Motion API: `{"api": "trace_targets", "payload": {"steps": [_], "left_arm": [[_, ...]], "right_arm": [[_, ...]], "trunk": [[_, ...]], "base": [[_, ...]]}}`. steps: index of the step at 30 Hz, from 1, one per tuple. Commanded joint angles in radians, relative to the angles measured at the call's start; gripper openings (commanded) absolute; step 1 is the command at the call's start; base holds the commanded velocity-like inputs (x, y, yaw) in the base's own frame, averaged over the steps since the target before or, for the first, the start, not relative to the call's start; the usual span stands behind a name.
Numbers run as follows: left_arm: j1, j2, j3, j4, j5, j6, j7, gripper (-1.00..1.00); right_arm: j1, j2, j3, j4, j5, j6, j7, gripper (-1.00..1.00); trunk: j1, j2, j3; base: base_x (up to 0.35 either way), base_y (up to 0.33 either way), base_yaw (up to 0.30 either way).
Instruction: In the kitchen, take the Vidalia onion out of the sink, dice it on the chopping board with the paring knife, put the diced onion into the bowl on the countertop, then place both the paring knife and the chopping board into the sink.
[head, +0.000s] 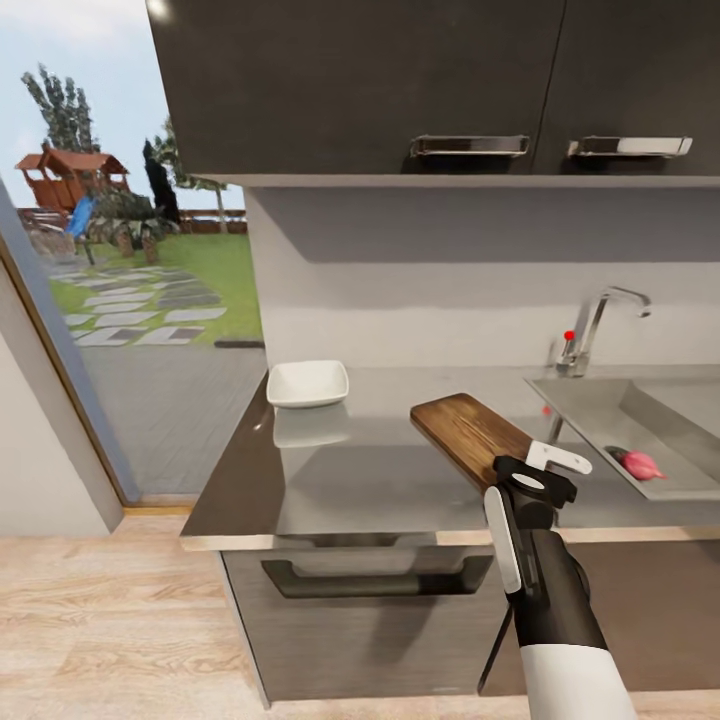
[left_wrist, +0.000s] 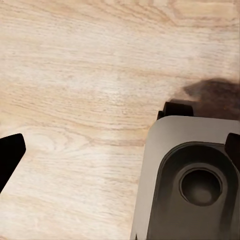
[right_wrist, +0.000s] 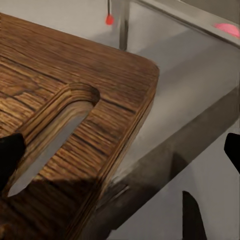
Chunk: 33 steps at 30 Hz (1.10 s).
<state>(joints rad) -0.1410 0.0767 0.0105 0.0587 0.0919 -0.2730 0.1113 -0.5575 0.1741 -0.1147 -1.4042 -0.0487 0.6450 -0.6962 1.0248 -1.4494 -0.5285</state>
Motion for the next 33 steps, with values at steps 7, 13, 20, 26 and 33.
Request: {"api": "trace_targets", "payload": {"steps": [7, 13, 20, 26, 33], "left_arm": [[-0.002, 0.0, 0.0, 0.004, 0.009, -0.008, -0.002, 1.0], [-0.001, 0.0, 0.0, 0.004, 0.009, -0.007, -0.002, 1.0], [-0.002, 0.0, 0.0, 0.004, 0.009, -0.007, -0.002, 1.0], [-0.002, 0.0, 0.0, 0.004, 0.009, -0.007, -0.002, 1.0], [-0.002, 0.0, 0.0, 0.004, 0.009, -0.007, -0.002, 1.0]], "right_arm": [[-0.001, 0.0, 0.0, -0.001, -0.005, 0.004, -0.005, 1.0], [-0.001, 0.0, -0.001, -0.001, -0.005, 0.004, -0.005, 1.0], [-0.001, 0.0, -0.015, -0.001, -0.005, 0.004, -0.005, 1.0], [-0.001, 0.0, -0.033, -0.001, -0.005, 0.003, -0.005, 1.0], [-0.001, 0.0, -0.034, -0.001, -0.005, 0.002, -0.004, 1.0]], "trunk": [[0.0, -0.001, -0.004], [0.0, -0.001, -0.004], [0.0, -0.001, -0.004], [0.0, -0.001, -0.004], [0.0, -0.001, -0.004]], "base": [[0.035, 0.0, 0.0], [0.002, 0.0, 0.0], [0.0, 0.0, 0.0], [0.0, 0.0, 0.0], [0.0, 0.0, 0.0]]}}
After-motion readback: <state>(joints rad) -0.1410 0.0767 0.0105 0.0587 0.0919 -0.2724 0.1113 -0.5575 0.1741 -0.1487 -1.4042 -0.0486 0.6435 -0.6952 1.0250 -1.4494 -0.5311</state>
